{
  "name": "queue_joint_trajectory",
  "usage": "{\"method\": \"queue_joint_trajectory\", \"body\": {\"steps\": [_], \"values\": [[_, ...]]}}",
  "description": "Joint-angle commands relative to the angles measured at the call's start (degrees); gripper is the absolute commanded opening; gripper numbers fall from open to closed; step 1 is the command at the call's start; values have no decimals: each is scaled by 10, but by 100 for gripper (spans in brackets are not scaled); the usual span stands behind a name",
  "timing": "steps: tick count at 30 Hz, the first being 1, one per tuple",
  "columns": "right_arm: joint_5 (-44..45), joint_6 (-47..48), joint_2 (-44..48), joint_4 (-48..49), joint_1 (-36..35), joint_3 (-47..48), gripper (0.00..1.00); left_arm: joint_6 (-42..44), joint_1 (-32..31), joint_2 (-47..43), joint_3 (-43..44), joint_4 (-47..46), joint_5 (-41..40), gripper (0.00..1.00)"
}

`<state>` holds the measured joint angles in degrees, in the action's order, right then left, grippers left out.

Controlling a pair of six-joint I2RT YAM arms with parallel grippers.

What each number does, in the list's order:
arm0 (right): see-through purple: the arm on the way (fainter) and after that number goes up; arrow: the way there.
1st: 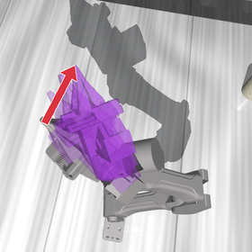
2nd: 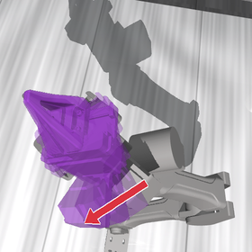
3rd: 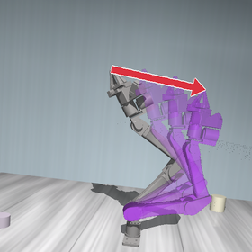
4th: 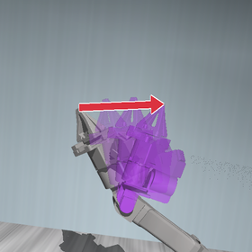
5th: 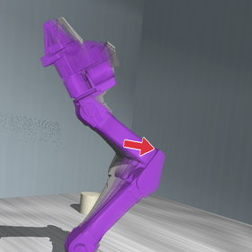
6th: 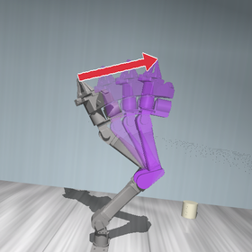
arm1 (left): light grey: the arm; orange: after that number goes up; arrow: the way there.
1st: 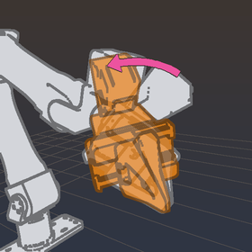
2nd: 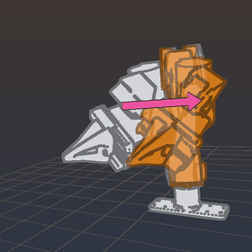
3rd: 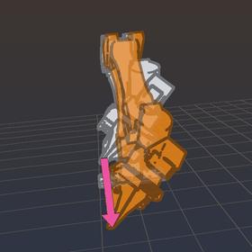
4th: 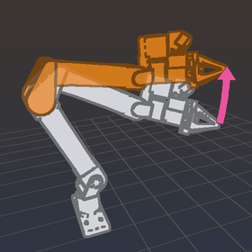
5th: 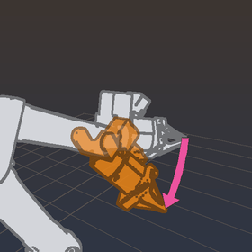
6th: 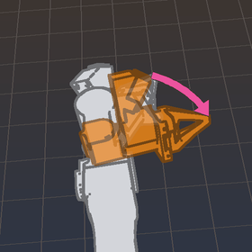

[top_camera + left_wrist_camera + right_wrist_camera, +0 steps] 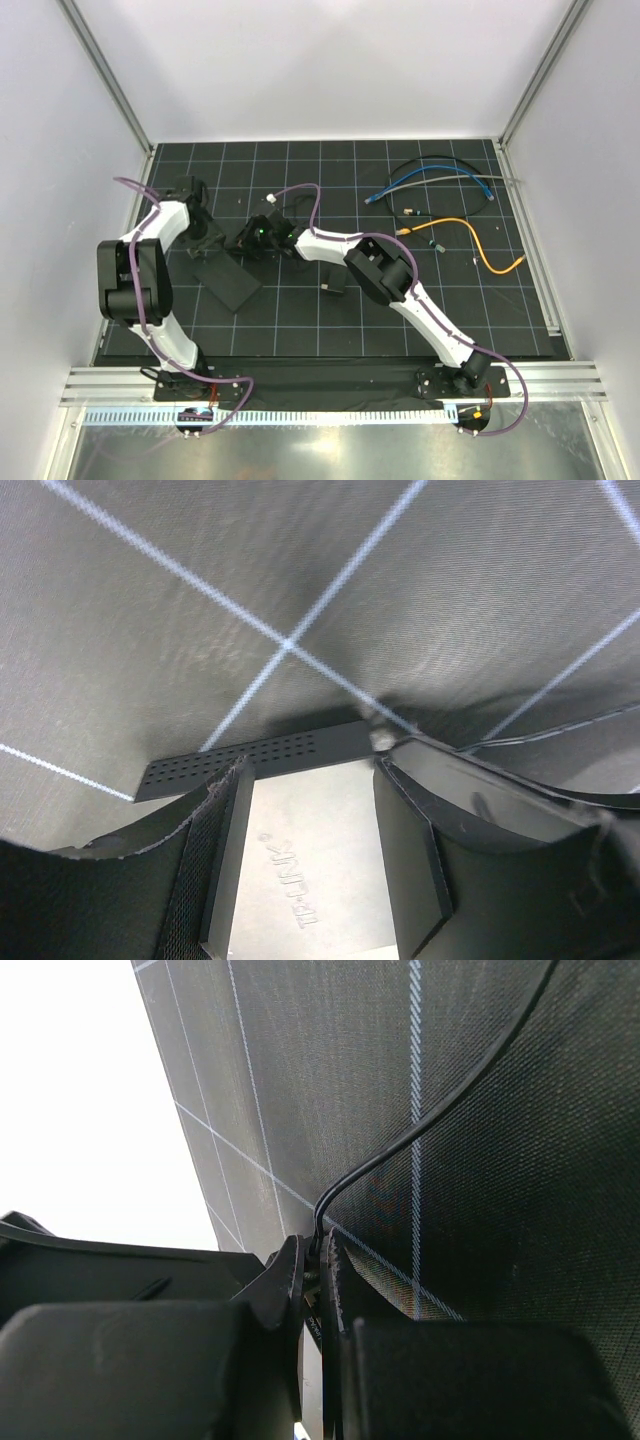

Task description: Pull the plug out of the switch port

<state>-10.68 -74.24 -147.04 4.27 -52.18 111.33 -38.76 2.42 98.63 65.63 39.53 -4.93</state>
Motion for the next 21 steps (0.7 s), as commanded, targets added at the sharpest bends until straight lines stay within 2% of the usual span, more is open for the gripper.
{"method": "queue_joint_trajectory", "body": {"steps": [1,12,21], "values": [[16,55,-2,-88,-6,-10,2,6,-14,9,38,29,-34,56],[19,53,5,-86,-5,-16,1,3,-38,60,64,66,-82,56],[22,43,8,-74,-4,-30,1,13,-50,85,64,62,-72,55]]}}
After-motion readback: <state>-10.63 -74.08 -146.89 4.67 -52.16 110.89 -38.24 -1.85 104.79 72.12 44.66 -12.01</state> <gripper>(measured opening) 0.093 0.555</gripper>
